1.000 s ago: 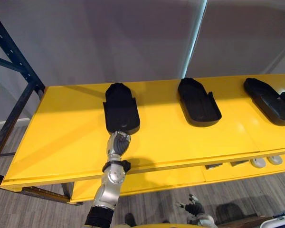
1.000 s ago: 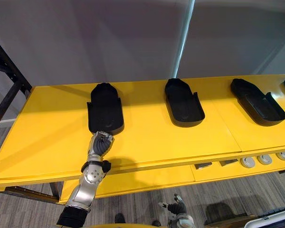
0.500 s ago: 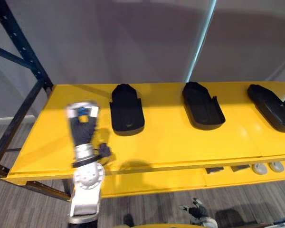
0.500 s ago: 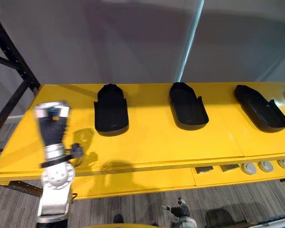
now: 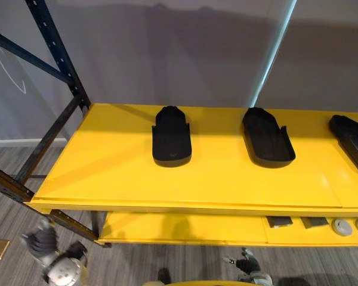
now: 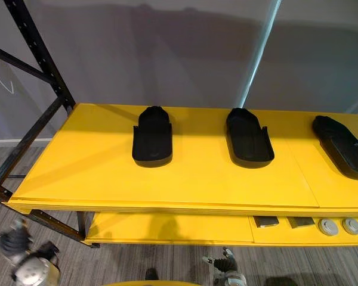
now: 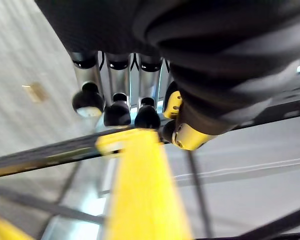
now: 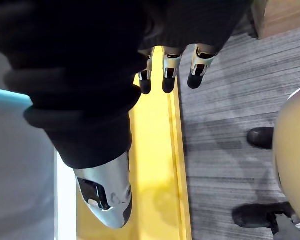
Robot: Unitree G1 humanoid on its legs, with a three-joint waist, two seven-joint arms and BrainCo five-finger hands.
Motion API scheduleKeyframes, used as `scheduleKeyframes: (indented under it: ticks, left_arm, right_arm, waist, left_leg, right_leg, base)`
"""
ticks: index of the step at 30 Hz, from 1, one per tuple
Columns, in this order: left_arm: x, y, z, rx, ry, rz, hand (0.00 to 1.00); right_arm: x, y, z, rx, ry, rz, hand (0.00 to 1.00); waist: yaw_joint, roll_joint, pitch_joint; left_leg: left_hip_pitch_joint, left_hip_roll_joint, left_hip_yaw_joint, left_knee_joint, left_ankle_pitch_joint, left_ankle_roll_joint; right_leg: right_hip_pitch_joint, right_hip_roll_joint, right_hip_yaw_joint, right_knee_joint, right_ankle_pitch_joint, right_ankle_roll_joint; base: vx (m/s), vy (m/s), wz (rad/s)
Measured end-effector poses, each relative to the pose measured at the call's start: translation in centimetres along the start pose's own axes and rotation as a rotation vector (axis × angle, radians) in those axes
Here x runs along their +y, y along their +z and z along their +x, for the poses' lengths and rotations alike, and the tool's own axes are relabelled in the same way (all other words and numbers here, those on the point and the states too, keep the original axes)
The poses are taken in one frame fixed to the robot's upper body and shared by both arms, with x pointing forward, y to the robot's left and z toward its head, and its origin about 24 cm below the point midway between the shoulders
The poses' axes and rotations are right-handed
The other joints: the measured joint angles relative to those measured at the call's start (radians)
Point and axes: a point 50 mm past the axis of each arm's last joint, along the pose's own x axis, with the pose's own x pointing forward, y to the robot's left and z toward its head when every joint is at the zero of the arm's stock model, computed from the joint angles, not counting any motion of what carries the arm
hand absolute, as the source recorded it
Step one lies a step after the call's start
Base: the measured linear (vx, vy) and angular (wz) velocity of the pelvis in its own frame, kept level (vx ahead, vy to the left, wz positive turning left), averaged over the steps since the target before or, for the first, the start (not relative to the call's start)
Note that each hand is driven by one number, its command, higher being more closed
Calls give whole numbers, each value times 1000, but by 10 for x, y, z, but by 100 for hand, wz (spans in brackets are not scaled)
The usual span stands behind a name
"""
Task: Walk over and take plastic housings, then place them on the shelf
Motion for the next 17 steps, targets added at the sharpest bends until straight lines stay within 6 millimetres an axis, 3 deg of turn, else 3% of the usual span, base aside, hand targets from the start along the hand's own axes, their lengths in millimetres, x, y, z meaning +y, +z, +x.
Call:
scheduleKeyframes:
  ticks: [1,6,10,17]
  left_arm:
    - [-6,-29,-6,122,-69,53,0]
    - [-23,-75,-29,304,-213,152,0]
    - [-36,-87,-37,337,-319,260,0]
    - [-66,-84,-39,290,-470,370,0]
  right_arm:
    - [1,0,0,-1,2,3,0]
    - [2,3,0,-13,-7,10,0]
    - [-2,2,0,-9,-34,16,0]
    - [-8,6,2,-16,-60,41,0]
  waist:
    - [0,-9,-1]
    - [3,-15,0]
    - [2,-3,5]
    - [-2,23,24]
  left_leg:
    - [1,-3,0,0,0,0]
    - [5,-14,12,0,-8,9]
    - [19,-23,33,0,-20,12]
    - [35,-28,63,-1,-28,17]
  right_leg:
    - [1,-4,-3,2,-6,2]
    - [2,-15,13,4,-12,12]
    - [4,-24,29,11,-16,18]
    - [6,-27,68,9,-16,18]
  base:
    - [55,4,5]
    - [67,26,-4]
    - [70,39,-17]
    - [33,19,-13]
